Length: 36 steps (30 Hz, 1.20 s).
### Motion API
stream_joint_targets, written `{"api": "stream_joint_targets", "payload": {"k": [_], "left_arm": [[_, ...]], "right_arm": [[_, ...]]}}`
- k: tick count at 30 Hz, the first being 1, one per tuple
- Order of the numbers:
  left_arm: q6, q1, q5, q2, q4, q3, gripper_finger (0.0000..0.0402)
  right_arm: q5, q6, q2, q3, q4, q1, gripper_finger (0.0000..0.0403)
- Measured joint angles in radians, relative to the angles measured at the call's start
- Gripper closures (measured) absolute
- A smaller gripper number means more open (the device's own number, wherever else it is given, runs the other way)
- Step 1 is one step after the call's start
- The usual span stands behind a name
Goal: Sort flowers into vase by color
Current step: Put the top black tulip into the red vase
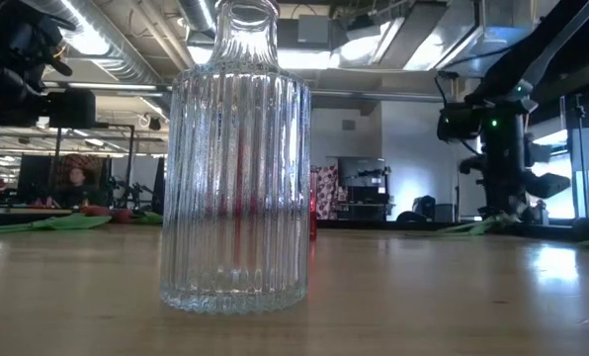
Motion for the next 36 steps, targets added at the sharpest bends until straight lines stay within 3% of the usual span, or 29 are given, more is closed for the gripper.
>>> {"api": "stream_joint_targets", "payload": {"k": [7, 13, 17, 23, 27, 31, 36], "left_arm": [[0.000, 0.000, 0.000, 0.000, 0.000, 0.000, 0.0198], [0.000, 0.000, 0.000, 0.000, 0.000, 0.000, 0.0198], [0.000, 0.000, 0.000, 0.000, 0.000, 0.000, 0.0198], [0.000, 0.000, 0.000, 0.000, 0.000, 0.000, 0.0198], [0.000, 0.000, 0.000, 0.000, 0.000, 0.000, 0.0198], [0.000, 0.000, 0.000, 0.000, 0.000, 0.000, 0.0198], [0.000, 0.000, 0.001, 0.000, 0.000, 0.000, 0.0198]], "right_arm": [[0.016, -0.187, -0.172, 0.000, -0.001, 0.193, 0.0397], [-0.223, -0.311, -0.228, 0.001, 0.002, 0.501, 0.0399], [-0.359, -0.279, -0.212, 0.001, 0.015, 0.737, 0.0401], [-0.364, -0.198, -0.209, 0.001, -0.077, 0.990, 0.0400], [-0.342, -0.349, -0.209, 0.001, -0.129, 1.069, 0.0397], [-0.327, -0.604, -0.176, 0.001, -0.112, 1.090, 0.0385], [-0.374, -0.922, -0.082, 0.001, -0.074, 1.079, 0.0333]]}}
